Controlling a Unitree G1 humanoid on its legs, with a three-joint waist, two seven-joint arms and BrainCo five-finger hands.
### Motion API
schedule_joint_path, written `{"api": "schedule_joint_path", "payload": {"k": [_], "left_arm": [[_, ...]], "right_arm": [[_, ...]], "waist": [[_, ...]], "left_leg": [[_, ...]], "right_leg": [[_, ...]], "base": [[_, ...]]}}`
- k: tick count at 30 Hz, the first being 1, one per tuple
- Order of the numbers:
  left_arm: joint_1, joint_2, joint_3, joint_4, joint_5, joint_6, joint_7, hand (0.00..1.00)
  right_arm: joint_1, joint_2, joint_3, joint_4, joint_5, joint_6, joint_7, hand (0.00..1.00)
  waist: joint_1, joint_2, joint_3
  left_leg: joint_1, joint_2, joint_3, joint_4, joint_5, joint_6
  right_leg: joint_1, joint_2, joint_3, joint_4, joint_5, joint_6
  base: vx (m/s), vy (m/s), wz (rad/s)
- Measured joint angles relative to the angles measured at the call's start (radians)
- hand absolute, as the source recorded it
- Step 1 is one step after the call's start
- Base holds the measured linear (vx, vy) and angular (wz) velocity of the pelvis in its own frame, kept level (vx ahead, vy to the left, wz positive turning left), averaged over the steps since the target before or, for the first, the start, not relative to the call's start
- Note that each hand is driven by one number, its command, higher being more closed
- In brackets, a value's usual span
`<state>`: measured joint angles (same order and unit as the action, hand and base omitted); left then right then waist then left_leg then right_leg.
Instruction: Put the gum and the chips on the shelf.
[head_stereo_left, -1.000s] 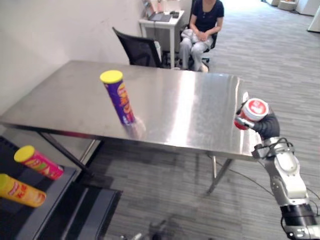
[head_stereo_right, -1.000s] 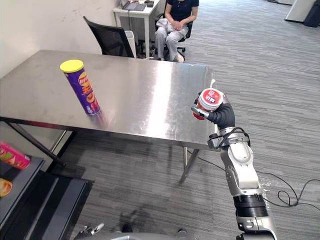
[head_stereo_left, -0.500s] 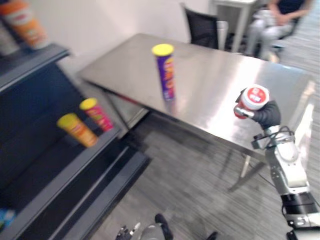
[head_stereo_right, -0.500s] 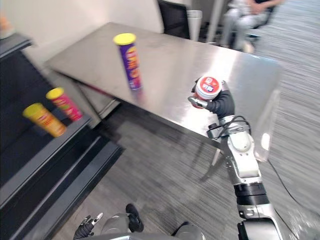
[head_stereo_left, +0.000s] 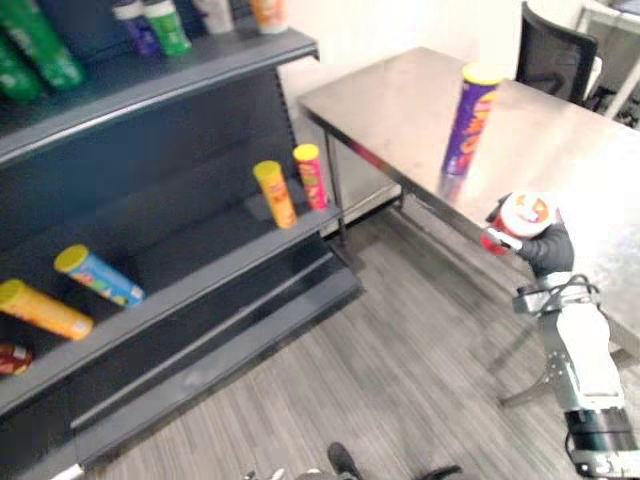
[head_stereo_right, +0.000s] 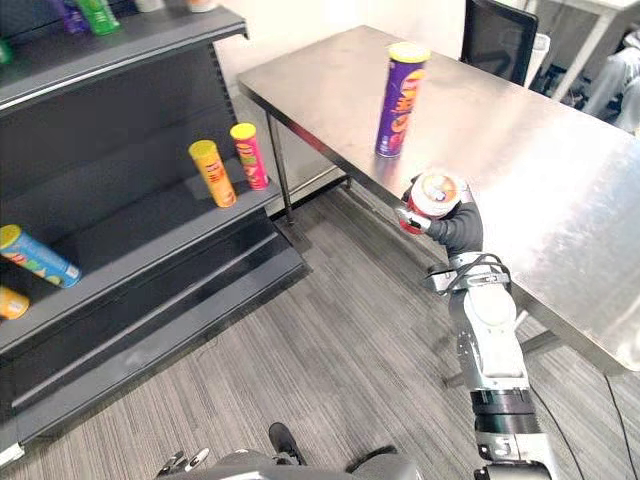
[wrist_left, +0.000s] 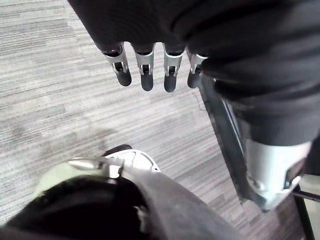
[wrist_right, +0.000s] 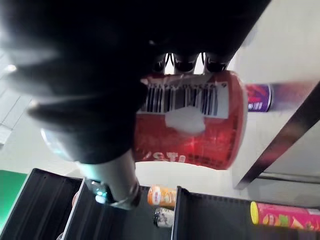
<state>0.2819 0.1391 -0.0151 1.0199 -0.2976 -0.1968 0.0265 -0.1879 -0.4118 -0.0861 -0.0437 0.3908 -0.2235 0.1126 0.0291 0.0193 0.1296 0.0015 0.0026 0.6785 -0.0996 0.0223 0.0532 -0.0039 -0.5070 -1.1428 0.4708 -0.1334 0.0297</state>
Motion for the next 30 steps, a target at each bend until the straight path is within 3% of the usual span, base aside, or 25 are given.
{"api": "schedule_joint_path", "payload": {"k": [5, 6, 7, 8, 9, 15, 21, 24, 27, 30], "left_arm": [[0.006, 0.000, 0.005, 0.000, 0.003, 0.000, 0.007, 0.00], [-0.002, 0.003, 0.005, 0.007, 0.006, -0.001, 0.006, 0.00], [-0.014, 0.018, 0.022, 0.014, 0.006, -0.001, 0.002, 0.00], [-0.007, 0.021, 0.035, 0.012, 0.005, -0.002, 0.001, 0.00], [-0.002, 0.020, 0.044, 0.022, 0.005, -0.001, 0.002, 0.00], [-0.002, -0.003, 0.041, 0.013, -0.004, -0.017, -0.015, 0.00], [0.000, -0.005, 0.053, 0.004, -0.013, -0.018, -0.011, 0.00], [0.000, -0.005, 0.076, -0.005, -0.015, -0.011, -0.010, 0.00], [0.004, -0.004, 0.123, -0.004, -0.015, 0.001, -0.009, 0.00], [0.006, -0.002, 0.146, -0.006, -0.015, 0.003, -0.013, 0.00]], "right_arm": [[0.019, 0.000, 0.016, -0.028, -0.036, 0.001, 0.004, 1.00], [0.020, 0.000, 0.016, -0.035, -0.039, 0.001, 0.006, 1.00], [0.024, 0.007, 0.014, -0.040, -0.040, 0.001, 0.008, 1.00], [0.027, 0.007, 0.016, -0.044, -0.041, 0.001, 0.010, 1.00], [0.028, 0.012, 0.022, -0.048, -0.041, 0.004, 0.014, 1.00], [0.032, 0.008, 0.048, -0.055, -0.041, 0.007, 0.045, 1.00], [0.002, 0.011, 0.113, -0.054, -0.064, 0.011, 0.093, 1.00], [-0.032, 0.027, 0.137, -0.053, -0.068, 0.014, 0.099, 1.00], [-0.088, 0.040, 0.159, -0.029, -0.069, 0.021, 0.090, 1.00], [-0.128, 0.050, 0.174, -0.023, -0.078, 0.035, 0.087, 1.00]], "waist": [[0.008, 0.009, 0.005], [-0.004, -0.003, 0.003], [0.001, -0.038, 0.009], [0.005, -0.029, 0.008], [0.004, -0.017, 0.010], [0.007, -0.016, 0.011], [0.045, -0.031, 0.027], [0.058, -0.044, 0.043], [0.073, -0.061, 0.067], [0.100, -0.061, 0.083]], "left_leg": [[-0.011, 0.011, 0.017, 0.000, -0.020, 0.007], [-0.012, 0.004, 0.054, -0.002, -0.074, -0.054], [-0.008, 0.010, 0.109, 0.097, -0.111, -0.019], [-0.010, 0.047, 0.112, 0.159, -0.110, -0.002], [0.012, 0.054, 0.108, 0.149, -0.106, -0.004], [-0.035, 0.051, 0.088, 0.137, -0.103, -0.003], [-0.057, 0.051, 0.049, 0.162, -0.099, -0.005], [-0.087, 0.062, 0.014, 0.228, -0.126, 0.025], [-0.098, 0.083, -0.017, 0.313, -0.177, 0.032], [-0.112, 0.098, -0.035, 0.369, -0.220, 0.033]], "right_leg": [[0.004, 0.067, 0.035, -0.097, 0.038, 0.002], [0.001, 0.087, 0.049, -0.139, 0.037, 0.002], [-0.018, 0.050, 0.067, -0.149, 0.050, -0.001], [-0.017, 0.057, 0.070, -0.130, 0.050, 0.000], [-0.017, 0.052, 0.086, -0.109, 0.053, 0.002], [-0.045, 0.079, 0.097, -0.144, 0.073, 0.010], [-0.042, 0.050, 0.078, -0.102, 0.073, 0.004], [-0.035, 0.027, 0.075, -0.054, 0.073, 0.001], [-0.012, 0.008, 0.082, -0.017, 0.087, 0.002], [-0.013, -0.002, 0.112, 0.006, 0.113, 0.003]], "base": [[-0.10, 0.113, 0.01], [-0.07, 0.107, 0.07], [-0.05, 0.082, 0.00], [-0.01, 0.061, -0.12], [-0.01, 0.036, -0.08], [-0.04, 0.043, 0.12], [0.04, 0.014, 0.21], [0.04, 0.020, 0.35], [0.05, 0.052, 0.33], [0.03, 0.095, 0.12]]}}
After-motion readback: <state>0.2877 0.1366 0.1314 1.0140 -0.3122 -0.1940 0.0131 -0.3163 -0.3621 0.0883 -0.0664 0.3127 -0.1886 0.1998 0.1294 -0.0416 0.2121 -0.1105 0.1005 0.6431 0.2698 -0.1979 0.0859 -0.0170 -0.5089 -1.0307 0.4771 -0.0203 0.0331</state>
